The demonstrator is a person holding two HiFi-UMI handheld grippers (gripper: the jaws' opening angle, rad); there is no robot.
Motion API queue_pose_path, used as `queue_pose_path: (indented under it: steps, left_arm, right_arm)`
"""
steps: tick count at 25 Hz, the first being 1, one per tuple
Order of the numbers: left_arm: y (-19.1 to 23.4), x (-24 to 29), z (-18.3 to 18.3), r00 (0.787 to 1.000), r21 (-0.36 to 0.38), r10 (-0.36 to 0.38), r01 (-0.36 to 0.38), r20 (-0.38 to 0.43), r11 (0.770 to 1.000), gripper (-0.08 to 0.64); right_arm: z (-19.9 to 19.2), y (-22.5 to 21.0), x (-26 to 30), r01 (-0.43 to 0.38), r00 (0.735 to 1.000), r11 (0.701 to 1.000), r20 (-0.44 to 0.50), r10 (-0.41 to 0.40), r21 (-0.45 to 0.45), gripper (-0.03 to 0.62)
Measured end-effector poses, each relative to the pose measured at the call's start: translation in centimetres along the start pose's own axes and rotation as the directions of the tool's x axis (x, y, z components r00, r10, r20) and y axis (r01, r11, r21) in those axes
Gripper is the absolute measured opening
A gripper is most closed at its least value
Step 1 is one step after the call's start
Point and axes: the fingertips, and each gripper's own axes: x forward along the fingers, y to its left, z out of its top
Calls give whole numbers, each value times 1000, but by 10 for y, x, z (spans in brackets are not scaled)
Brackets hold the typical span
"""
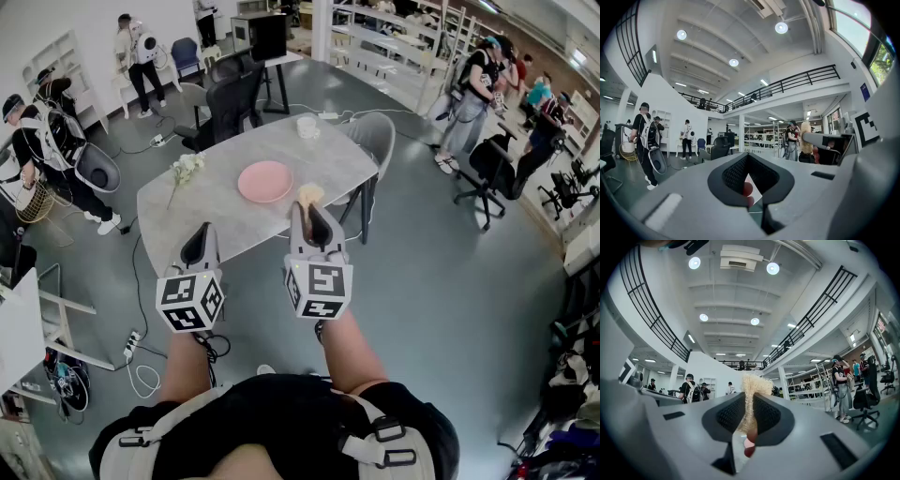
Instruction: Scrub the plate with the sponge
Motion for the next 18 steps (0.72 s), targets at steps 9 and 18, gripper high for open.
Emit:
queue_pose_path:
  steps: [9,18]
  left_arm:
    - [11,3,7,1000,1,-12,12,23,1000,-5]
    - [49,2,2,999,-1,-23,23,39,1000,-5]
  right_arm:
    - [5,13,6,-10,1000,1000,18,10,-5,52]
    - [-8,50,22,-18,1000,1000,2,18,-16,52]
